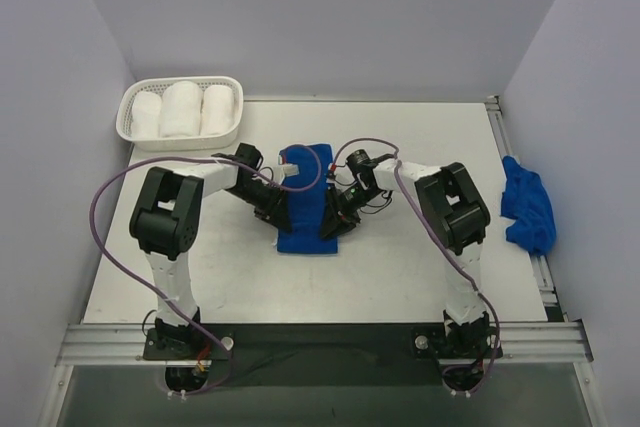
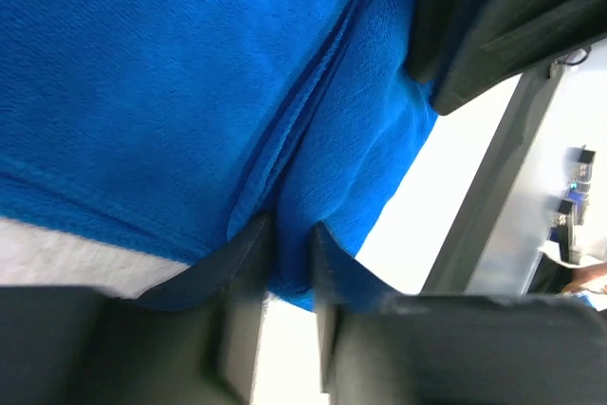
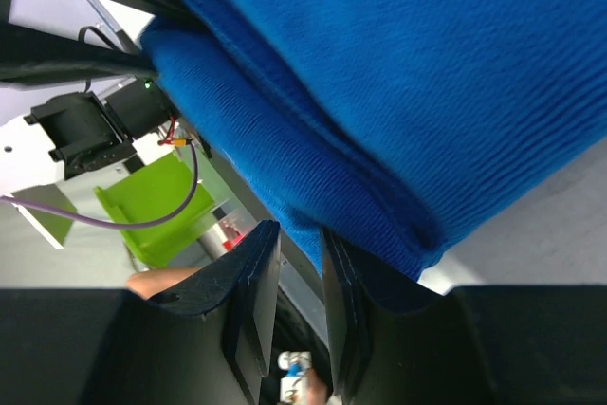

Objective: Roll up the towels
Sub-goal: Roll the towel

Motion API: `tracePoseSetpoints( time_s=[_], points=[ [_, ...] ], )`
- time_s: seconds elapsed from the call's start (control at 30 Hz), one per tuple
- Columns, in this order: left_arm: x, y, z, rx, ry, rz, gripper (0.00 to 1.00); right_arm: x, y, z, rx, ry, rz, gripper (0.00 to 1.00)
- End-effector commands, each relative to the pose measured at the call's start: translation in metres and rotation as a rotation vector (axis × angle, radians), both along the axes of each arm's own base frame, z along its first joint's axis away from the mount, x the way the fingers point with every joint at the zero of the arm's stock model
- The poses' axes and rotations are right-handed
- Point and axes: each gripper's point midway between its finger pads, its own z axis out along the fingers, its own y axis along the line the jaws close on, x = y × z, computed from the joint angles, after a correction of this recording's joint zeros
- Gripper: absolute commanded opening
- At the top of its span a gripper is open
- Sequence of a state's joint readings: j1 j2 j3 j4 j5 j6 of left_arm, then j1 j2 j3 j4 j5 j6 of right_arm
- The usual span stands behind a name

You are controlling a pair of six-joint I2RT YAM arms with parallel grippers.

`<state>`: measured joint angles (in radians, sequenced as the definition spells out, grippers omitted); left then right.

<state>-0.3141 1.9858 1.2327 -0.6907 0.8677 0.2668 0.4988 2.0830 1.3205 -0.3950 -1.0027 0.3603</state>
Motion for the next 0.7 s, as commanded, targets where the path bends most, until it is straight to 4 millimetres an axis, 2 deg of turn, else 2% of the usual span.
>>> tracePoseSetpoints(
  time_s=[0.0,0.07,0.1,0.17,0.2,0.27,0.3,0.37,0.4,0.43,0.47,0.5,0.53,0.6,0.63,0.67],
  points=[
    [0.013,0.011,0.013,-0.02,-0.118,-0.003,0.38,0.004,-0.01,-0.02,-0.1,-0.003,-0.023,0.25],
    [0.012,0.024,0.014,0.003,-0.169,-0.008,0.42,0.001,-0.015,-0.029,-0.131,0.005,-0.023,0.25],
    [0.02,0.035,0.024,0.012,-0.225,0.014,0.43,-0.001,-0.016,-0.031,-0.141,0.009,-0.017,0.25],
    [0.026,0.05,0.028,0.038,-0.303,0.02,0.46,-0.001,-0.017,-0.032,-0.142,0.004,-0.007,0.26],
    [0.031,0.057,0.039,0.045,-0.364,0.034,0.48,-0.002,-0.017,-0.032,-0.144,0.005,-0.006,0.27],
    [0.03,0.064,0.043,0.073,-0.448,-0.009,0.5,0.002,-0.016,-0.028,-0.142,-0.018,0.002,0.27],
    [0.029,0.064,0.053,0.076,-0.507,-0.028,0.51,0.001,-0.016,-0.027,-0.143,-0.019,0.007,0.27],
    [0.021,0.059,0.052,0.101,-0.586,-0.099,0.55,0.002,-0.016,-0.025,-0.147,-0.03,0.012,0.27],
    [0.018,0.055,0.06,0.113,-0.646,-0.124,0.57,0.002,-0.016,-0.024,-0.146,-0.036,0.016,0.27],
    [0.016,0.045,0.06,0.139,-0.707,-0.171,0.61,0.002,-0.017,-0.024,-0.149,-0.038,0.017,0.27],
    [0.005,0.04,0.054,0.145,-0.718,-0.209,0.63,0.002,-0.017,-0.023,-0.144,-0.044,0.023,0.26],
    [0.0,0.032,0.058,0.143,-0.76,-0.242,0.64,0.002,-0.016,-0.023,-0.142,-0.044,0.026,0.24],
    [-0.006,0.016,0.057,0.161,-0.821,-0.306,0.65,0.002,-0.016,-0.023,-0.14,-0.042,0.03,0.22],
    [-0.018,0.006,0.05,0.197,-0.882,-0.378,0.65,0.001,-0.017,-0.023,-0.141,-0.039,0.033,0.19],
    [-0.02,-0.009,0.05,0.233,-0.966,-0.43,0.65,0.002,-0.016,-0.023,-0.143,-0.043,0.035,0.19],
    [-0.021,-0.012,0.048,0.257,-1.001,-0.451,0.66,0.002,-0.017,-0.024,-0.148,-0.045,0.036,0.19]
  ],
)
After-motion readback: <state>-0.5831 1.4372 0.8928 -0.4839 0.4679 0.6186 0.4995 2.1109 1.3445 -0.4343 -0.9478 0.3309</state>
